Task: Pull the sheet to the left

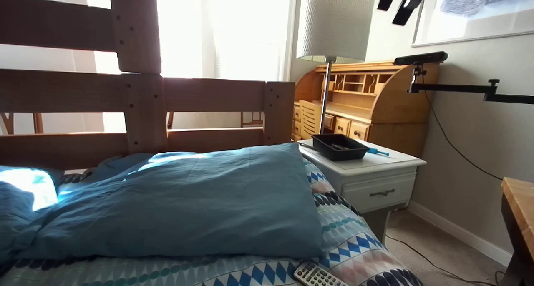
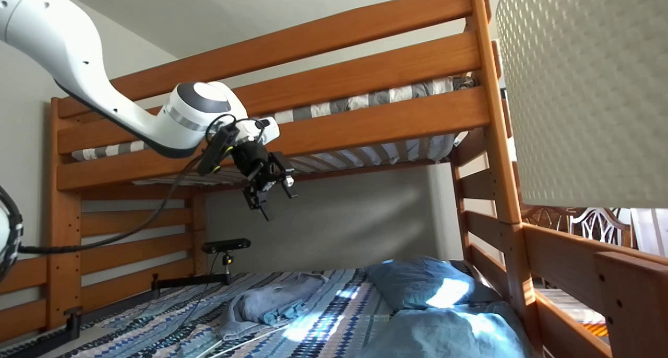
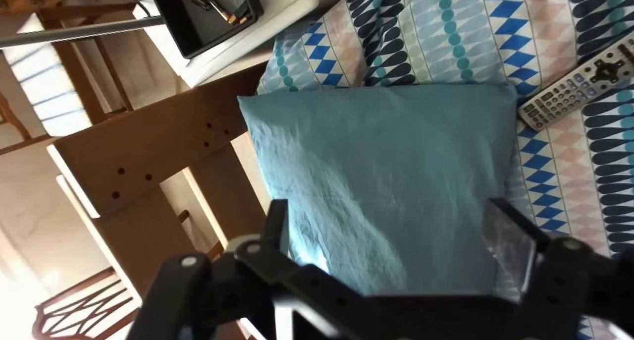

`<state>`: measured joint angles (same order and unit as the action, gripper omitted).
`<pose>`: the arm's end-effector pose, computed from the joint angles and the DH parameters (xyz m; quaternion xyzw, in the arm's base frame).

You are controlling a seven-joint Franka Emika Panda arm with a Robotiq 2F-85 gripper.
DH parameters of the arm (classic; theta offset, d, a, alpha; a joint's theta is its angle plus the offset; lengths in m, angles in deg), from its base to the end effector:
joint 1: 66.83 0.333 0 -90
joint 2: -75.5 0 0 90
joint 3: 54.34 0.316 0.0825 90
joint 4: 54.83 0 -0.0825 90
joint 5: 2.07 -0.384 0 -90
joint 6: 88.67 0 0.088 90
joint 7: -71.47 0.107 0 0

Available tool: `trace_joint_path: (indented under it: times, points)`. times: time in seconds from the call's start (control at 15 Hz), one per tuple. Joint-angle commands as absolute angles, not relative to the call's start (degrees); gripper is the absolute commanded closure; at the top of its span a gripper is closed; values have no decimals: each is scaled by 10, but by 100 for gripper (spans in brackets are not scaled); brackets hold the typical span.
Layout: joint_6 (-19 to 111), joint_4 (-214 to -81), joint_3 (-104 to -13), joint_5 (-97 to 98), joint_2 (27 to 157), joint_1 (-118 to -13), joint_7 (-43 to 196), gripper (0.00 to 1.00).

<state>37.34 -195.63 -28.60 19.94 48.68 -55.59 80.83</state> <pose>0.3470 0.2557 0.4700 0.9111 0.3124 0.1643 0.2129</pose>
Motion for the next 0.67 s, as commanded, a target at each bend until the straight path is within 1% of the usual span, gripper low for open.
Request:
trace_joint_path:
  times: [0.0,0.07,0.6]
  points:
    - [411,-1965,-286,214,540,-542,822,0]
    - [386,-1960,-296,206,516,-540,818,0]
    - [389,-1959,-300,205,523,-537,817,0]
